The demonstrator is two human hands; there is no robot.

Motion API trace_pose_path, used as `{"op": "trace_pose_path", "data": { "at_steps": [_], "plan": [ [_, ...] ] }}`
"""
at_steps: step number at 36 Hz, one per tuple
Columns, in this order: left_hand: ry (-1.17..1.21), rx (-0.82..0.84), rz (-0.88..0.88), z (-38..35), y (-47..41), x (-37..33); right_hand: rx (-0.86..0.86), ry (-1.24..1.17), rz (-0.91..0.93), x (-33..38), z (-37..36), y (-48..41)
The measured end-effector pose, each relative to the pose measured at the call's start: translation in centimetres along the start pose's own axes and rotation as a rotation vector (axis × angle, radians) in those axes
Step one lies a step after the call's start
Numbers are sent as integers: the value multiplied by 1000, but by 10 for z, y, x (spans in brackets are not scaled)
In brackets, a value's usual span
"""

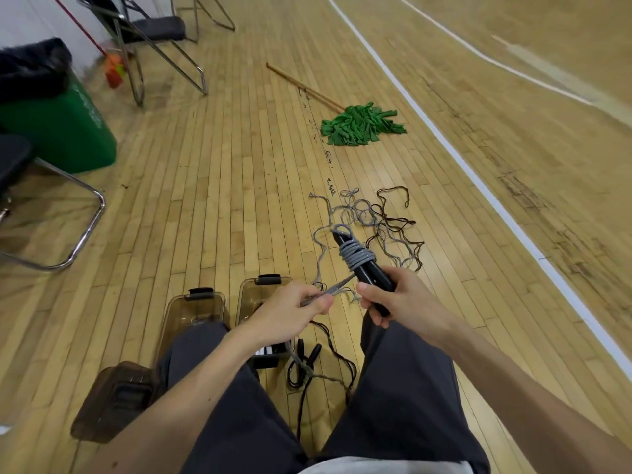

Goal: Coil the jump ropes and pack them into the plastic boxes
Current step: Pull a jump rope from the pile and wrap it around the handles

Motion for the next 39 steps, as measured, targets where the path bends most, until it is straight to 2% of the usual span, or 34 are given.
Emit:
{"op": "trace_pose_path", "data": {
  "at_steps": [5,9,13,22,31,36,39],
  "plan": [
    [-213,-54,-88,-2,5,-21,-99,-10,-61,-17,10,-9],
    [-438,-54,-181,-9,11,-49,-90,17,-118,-28,9,-16],
    [-526,-65,-216,-2,12,-59,-86,65,-115,-27,5,-17],
    [-714,66,-281,7,14,-73,113,264,-208,-32,-20,-6],
    [-629,149,-344,25,7,-98,401,371,-294,-16,-45,22],
    [-398,162,-372,34,-3,-113,497,381,-284,-1,-54,36],
    [-246,206,-329,38,-9,-107,531,370,-261,7,-54,42]
  ]
}}
Point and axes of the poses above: each hand's wrist, its own y-axis away from the middle knuckle, its own z-axis out of the back of the hand, x = y × z, the point moved 9 cm from there along -y, towards the middle knuckle, and after that the axes turned 5 degrees about -z, right-handed, at the moved point
